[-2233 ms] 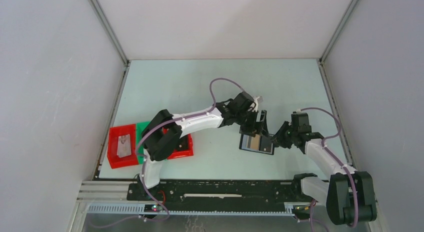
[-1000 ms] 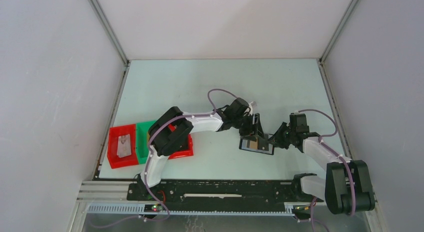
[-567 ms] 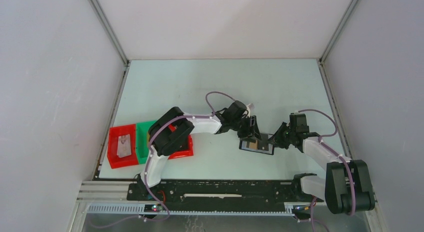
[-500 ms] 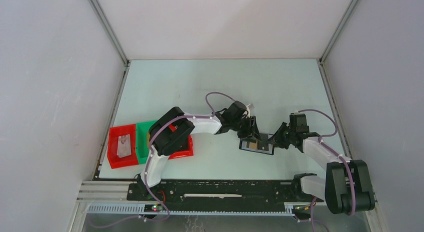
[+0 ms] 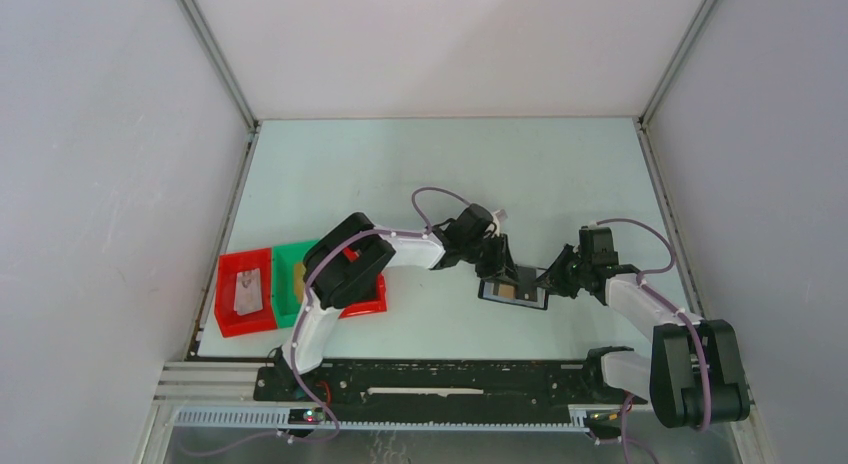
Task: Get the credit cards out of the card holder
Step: Remove the credit card from the card holder.
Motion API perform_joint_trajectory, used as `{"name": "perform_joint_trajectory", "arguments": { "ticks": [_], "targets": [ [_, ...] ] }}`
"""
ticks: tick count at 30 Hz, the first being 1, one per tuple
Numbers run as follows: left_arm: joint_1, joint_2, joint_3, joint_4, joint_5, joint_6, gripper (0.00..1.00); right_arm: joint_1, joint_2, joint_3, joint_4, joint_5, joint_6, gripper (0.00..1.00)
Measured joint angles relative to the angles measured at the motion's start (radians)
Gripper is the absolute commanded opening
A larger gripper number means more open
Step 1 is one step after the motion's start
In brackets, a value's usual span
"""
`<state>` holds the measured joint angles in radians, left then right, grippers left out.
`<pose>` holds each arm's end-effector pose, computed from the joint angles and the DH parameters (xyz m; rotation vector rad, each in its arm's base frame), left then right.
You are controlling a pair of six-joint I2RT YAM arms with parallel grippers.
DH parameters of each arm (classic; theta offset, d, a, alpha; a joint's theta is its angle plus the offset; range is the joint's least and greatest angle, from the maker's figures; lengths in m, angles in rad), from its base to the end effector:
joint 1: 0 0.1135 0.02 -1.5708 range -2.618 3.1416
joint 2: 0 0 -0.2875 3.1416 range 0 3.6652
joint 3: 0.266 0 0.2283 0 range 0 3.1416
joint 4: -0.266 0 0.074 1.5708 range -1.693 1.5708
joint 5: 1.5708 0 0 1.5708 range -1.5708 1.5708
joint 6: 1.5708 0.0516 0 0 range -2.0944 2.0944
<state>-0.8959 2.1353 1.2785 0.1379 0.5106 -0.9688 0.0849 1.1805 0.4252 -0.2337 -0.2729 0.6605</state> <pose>0.2633 -0.3694 0.1508 0.2193 2.6873 -1.3920 0.1783 0.0291 0.1687 0.6426 2.5514 0.6227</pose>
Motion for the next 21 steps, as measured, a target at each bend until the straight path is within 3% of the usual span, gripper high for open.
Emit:
{"name": "perform_joint_trajectory", "arguments": {
  "ticks": [5,21],
  "targets": [
    [0.002,0.011,0.000,-0.002,-0.002,-0.002,0.00,0.000,0.000,0.000,0.000,0.000,0.000,0.19],
    [0.047,-0.031,-0.031,-0.039,0.018,0.023,0.00,0.010,0.034,0.000,0.029,-0.030,0.001,0.17]
  ]
}}
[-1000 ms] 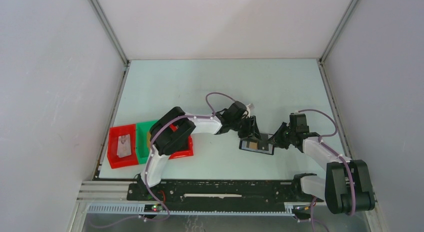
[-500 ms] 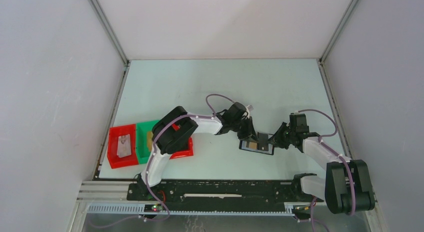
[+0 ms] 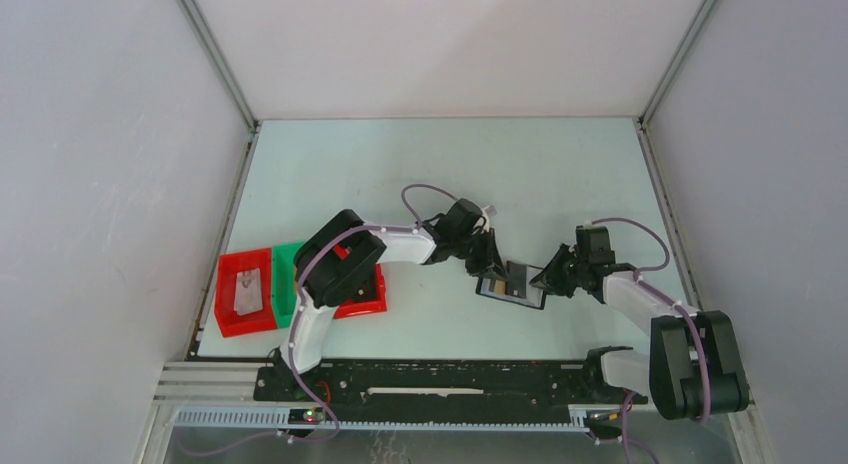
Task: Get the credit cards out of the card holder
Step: Remove the credit card from the card holder.
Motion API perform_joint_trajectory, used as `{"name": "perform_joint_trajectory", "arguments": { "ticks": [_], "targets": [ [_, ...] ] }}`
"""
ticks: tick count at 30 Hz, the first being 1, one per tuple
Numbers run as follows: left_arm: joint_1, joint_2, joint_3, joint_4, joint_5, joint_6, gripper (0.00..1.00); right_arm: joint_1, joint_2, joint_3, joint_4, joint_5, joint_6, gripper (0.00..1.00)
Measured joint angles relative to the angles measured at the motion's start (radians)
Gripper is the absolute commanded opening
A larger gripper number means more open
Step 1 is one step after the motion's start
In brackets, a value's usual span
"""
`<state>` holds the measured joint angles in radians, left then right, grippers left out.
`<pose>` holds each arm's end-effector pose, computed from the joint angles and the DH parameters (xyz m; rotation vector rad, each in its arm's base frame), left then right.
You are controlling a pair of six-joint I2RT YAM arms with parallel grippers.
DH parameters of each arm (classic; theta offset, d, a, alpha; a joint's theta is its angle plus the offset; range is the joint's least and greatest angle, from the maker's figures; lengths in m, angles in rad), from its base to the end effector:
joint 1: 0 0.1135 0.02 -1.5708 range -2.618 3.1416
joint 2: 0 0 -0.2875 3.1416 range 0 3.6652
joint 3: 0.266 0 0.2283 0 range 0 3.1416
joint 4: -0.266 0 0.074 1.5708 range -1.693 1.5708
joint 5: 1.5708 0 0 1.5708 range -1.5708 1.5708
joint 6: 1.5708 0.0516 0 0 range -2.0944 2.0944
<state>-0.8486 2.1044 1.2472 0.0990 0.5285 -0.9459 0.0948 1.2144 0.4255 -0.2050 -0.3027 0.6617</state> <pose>0.2726 -0.3488 0.1523 0.1826 2.7117 -1.3635 0.1824 0.0328 0.1656 0.6232 2.5661 0.6630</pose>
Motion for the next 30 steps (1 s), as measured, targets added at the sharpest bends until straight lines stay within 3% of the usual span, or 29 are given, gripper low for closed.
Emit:
{"name": "perform_joint_trajectory", "arguments": {
  "ticks": [30],
  "targets": [
    [0.070,-0.120,-0.063,-0.113,0.042,0.140,0.00,0.023,0.011,0.001,0.020,-0.003,0.010,0.17]
  ]
}}
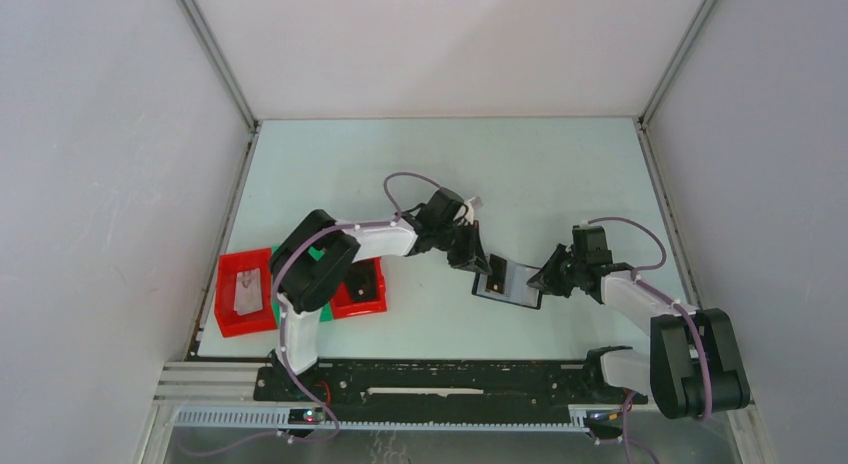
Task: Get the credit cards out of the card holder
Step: Remove the credit card from the card holder, then place the credit card in the storage box.
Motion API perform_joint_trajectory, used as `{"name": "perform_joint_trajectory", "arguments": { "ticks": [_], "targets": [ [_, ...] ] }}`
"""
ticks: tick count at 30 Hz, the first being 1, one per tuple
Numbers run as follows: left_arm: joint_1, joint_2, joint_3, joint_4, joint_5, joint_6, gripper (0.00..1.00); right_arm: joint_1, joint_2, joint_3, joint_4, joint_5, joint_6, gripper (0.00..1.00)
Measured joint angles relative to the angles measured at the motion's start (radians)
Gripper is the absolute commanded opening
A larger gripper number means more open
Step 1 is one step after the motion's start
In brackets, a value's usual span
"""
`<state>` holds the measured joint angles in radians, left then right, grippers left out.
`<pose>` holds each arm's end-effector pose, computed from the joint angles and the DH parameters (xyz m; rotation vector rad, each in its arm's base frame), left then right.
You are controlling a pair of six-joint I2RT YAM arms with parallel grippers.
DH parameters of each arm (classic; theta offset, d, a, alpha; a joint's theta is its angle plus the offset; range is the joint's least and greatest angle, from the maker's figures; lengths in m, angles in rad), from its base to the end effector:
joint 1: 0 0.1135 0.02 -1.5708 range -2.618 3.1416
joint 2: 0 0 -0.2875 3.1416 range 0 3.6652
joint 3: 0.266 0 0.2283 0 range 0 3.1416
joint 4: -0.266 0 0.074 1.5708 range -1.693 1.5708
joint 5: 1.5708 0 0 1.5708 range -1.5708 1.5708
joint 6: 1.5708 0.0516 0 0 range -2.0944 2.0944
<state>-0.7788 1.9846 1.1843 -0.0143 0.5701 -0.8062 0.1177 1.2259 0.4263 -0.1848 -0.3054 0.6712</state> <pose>0.2742 -0.3097 0.1750 0.2768 2.6995 -1.3170 0.1844 0.0374 0.1653 0.6020 2.5672 0.6798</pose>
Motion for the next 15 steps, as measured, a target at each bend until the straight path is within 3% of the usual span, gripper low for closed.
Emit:
{"name": "perform_joint_trajectory", "arguments": {
  "ticks": [10,15],
  "targets": [
    [0.076,-0.245,-0.006,-0.254,-0.015,0.196,0.00,0.000,-0.005,0.000,-0.007,0.000,-0.001,0.17],
    [0.188,-0.473,-0.065,-0.423,-0.031,0.296,0.00,-0.005,-0.013,0.007,-0.036,-0.002,-0.008,0.19]
  ]
}}
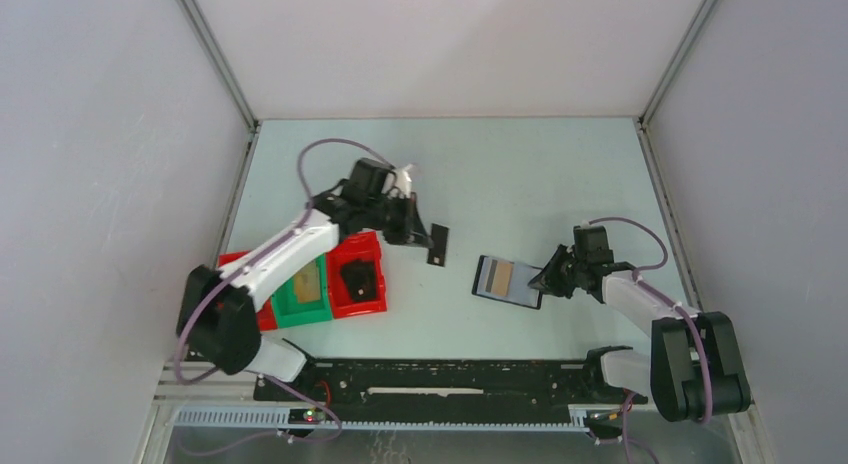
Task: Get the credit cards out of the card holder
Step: Place the credit card in the storage box.
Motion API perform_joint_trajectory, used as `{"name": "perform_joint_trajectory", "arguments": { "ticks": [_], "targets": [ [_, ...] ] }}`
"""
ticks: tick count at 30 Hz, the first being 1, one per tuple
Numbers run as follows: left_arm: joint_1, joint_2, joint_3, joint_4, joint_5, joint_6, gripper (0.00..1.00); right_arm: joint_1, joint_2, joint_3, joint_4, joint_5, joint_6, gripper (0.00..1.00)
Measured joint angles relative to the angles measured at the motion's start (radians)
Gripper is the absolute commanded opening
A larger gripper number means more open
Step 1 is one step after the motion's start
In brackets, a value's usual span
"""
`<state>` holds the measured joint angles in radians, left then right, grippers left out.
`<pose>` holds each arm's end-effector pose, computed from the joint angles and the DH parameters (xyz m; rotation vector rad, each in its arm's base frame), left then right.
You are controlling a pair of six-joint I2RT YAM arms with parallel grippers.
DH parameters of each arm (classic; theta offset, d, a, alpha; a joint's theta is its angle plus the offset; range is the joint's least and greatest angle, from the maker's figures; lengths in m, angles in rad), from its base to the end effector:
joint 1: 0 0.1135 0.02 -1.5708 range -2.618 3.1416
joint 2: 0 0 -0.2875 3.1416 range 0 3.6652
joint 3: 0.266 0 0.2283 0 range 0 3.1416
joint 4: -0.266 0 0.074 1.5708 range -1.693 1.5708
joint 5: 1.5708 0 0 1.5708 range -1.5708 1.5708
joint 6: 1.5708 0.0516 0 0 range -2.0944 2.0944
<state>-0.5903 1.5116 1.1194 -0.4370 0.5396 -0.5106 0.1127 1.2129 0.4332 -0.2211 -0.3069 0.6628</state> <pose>0.2423 -0.1942 0.2846 0.3764 2.5426 -1.1221 0.1817 0.0362 0.1669 0.6039 2.5816 0.6726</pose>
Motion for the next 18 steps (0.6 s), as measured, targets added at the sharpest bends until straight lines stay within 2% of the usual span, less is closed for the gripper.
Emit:
{"name": "perform_joint_trajectory", "arguments": {
  "ticks": [7,9,18],
  "targets": [
    [0.241,-0.288,-0.097,-0.226,-0.112,0.069,0.00,-0.002,-0.013,0.012,-0.035,0.002,-0.002,0.21],
    [0.281,-0.334,-0.125,-0.273,-0.140,0.076,0.00,-0.002,-0.027,0.016,-0.045,0.008,0.000,0.22],
    [0.369,-0.383,-0.230,-0.397,-0.298,0.086,0.00,-0.004,-0.103,0.048,-0.084,0.019,0.001,0.22]
  ]
}}
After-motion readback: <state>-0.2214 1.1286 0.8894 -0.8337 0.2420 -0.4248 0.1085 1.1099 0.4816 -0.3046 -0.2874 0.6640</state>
